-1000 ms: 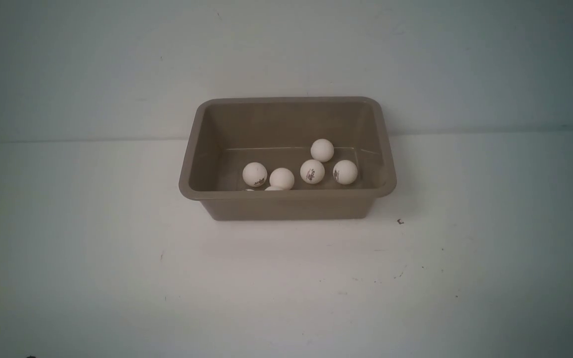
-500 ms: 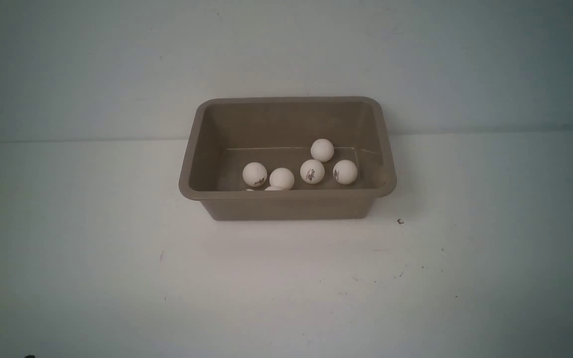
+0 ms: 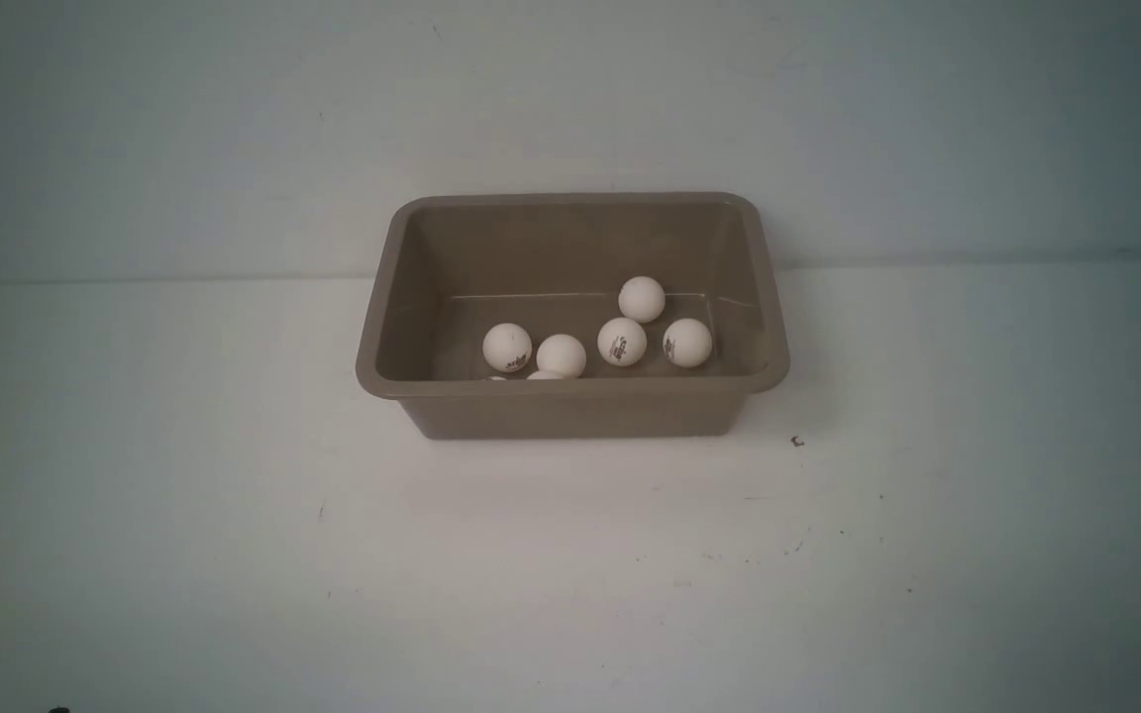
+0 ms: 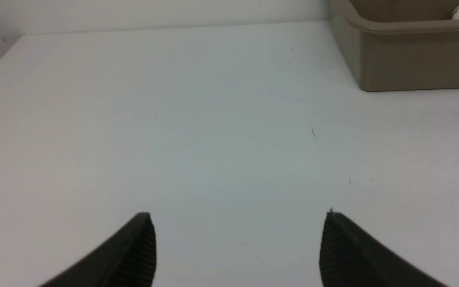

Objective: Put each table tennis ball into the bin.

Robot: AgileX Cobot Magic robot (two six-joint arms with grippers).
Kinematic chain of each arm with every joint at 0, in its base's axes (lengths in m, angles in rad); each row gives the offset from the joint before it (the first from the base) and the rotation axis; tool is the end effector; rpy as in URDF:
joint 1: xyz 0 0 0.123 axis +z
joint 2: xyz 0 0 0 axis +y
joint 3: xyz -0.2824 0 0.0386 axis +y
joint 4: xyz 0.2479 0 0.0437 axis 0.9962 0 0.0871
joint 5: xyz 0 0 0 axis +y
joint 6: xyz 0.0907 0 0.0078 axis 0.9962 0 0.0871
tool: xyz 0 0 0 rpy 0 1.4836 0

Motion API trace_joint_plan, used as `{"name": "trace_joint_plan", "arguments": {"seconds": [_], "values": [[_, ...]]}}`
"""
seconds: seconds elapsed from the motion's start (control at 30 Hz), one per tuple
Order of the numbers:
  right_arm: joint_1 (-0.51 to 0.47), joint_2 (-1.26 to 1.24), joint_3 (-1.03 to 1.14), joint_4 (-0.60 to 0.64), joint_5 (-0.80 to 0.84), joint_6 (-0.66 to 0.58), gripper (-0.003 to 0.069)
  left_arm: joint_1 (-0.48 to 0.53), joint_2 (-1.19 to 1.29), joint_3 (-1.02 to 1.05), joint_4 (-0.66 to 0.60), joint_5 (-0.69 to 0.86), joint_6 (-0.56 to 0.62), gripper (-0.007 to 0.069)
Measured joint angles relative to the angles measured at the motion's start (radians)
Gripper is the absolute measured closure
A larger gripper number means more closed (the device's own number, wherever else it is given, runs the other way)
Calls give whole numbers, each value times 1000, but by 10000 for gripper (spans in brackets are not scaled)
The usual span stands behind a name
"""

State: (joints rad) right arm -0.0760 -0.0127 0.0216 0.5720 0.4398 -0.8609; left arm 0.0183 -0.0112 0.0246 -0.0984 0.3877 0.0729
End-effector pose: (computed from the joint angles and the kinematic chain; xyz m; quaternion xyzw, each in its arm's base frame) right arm 0.0515 0.0172 0.1734 -0.1709 0.7835 -0.0286 0.5968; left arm 0.0522 -0.0024 0.1707 -0.0038 0.8084 -0.0150 0.5885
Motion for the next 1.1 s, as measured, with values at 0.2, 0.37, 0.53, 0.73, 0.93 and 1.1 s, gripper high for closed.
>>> {"name": "trace_joint_plan", "arguments": {"seconds": [0.2, 0.37, 0.53, 0.73, 0.93, 1.1], "values": [[0, 0, 0, 0, 0, 0, 69, 0, 0, 0, 0, 0, 0, 125], [0, 0, 0, 0, 0, 0, 69, 0, 0, 0, 0, 0, 0, 125], [0, 0, 0, -24, 0, 11, 69, 0, 0, 0, 0, 0, 0, 125], [0, 0, -4, -202, 9, 293, 69, 0, 0, 0, 0, 0, 0, 125], [0, 0, -5, -483, -5, 645, 69, 0, 0, 0, 0, 0, 0, 125], [0, 0, -5, -548, -10, 709, 69, 0, 0, 0, 0, 0, 0, 125]]}}
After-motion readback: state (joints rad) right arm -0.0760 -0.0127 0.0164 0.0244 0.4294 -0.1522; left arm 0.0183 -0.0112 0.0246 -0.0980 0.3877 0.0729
